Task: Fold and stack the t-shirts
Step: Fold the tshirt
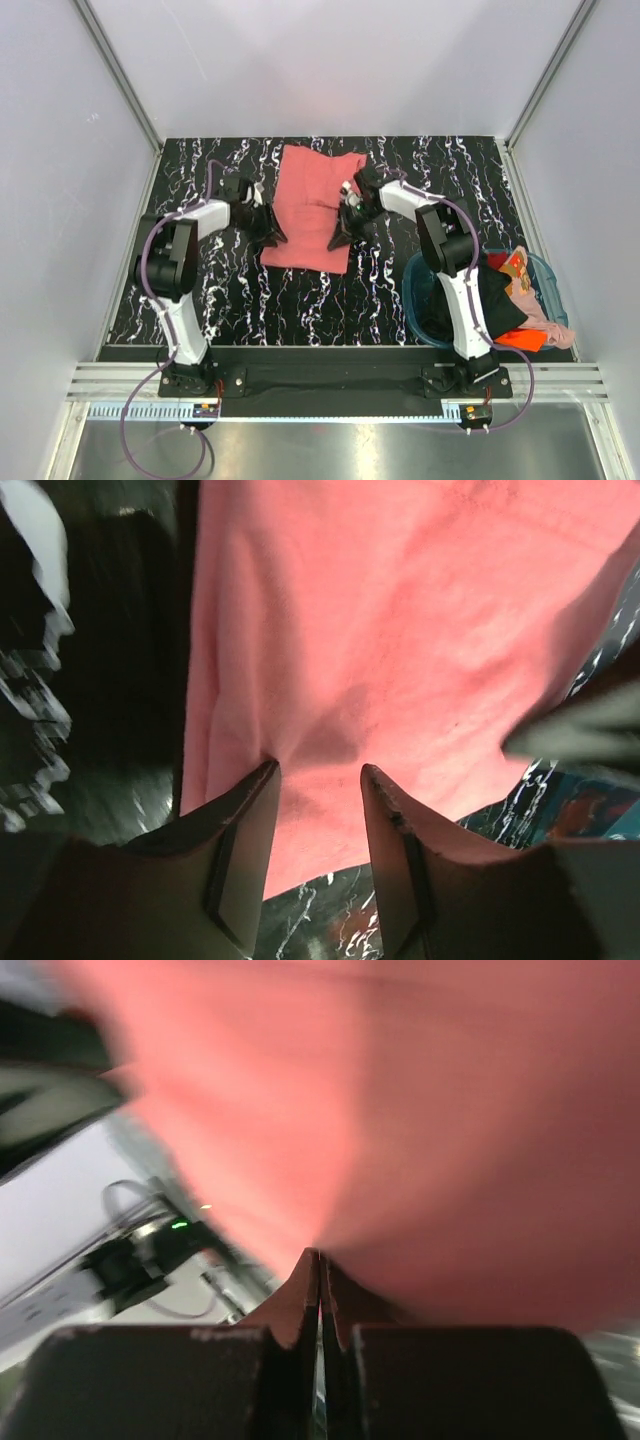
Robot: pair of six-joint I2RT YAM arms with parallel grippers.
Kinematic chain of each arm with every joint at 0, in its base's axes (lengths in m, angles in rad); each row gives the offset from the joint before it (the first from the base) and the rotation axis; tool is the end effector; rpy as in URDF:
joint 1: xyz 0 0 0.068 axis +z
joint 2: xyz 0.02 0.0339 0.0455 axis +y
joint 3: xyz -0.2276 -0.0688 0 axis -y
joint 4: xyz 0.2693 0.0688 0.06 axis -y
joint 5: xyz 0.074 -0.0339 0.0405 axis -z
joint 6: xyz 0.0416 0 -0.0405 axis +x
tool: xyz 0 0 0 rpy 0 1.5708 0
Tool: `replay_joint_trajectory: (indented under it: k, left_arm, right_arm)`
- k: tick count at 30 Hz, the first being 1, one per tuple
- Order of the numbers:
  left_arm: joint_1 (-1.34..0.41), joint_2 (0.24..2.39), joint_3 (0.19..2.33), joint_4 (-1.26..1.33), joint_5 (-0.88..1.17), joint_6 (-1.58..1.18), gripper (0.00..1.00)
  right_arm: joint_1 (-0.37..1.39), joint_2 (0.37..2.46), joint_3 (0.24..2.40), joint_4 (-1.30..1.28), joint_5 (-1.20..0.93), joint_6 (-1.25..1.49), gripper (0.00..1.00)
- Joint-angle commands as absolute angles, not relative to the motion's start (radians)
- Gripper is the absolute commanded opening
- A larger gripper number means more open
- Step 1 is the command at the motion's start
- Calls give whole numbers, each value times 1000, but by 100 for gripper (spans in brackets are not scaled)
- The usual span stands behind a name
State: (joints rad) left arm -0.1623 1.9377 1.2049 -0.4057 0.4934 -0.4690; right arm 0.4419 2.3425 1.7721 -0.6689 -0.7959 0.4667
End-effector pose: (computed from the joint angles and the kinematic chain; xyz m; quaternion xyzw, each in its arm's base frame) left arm 0.3800 -0.0822 0.0899 -0.0929 0.9440 -0.2913 0.1237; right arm 0.4134 0.2284 0.0842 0.0527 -0.9099 -0.4102 0.0311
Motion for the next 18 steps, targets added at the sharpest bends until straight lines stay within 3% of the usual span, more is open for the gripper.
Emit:
replay_joint_trajectory:
  k: [1,5,8,13,15,18]
  left_arm:
    - [-221,1901,1062,-476,334,-508,47]
    - [-319,1737,872,-397,345,-606,47]
    - [-362,1605,847,-406,315,-649,54]
    - [-362,1482,936,-621,152,-598,66]
    - [-362,1444,939,-675,143,-595,69]
    - [-365,1341,891,-699,158,-635,71]
  right_arm:
    - [402,2301,1660,-764,-619,321,3]
    - [402,2119,1533,-792,-520,238,5]
    - [402,1999,1471,-814,-486,224,11]
    - [402,1827,1326,-813,-460,251,50]
    - [402,1775,1250,-813,-475,258,60]
    - [403,1737,1158,-782,-508,276,66]
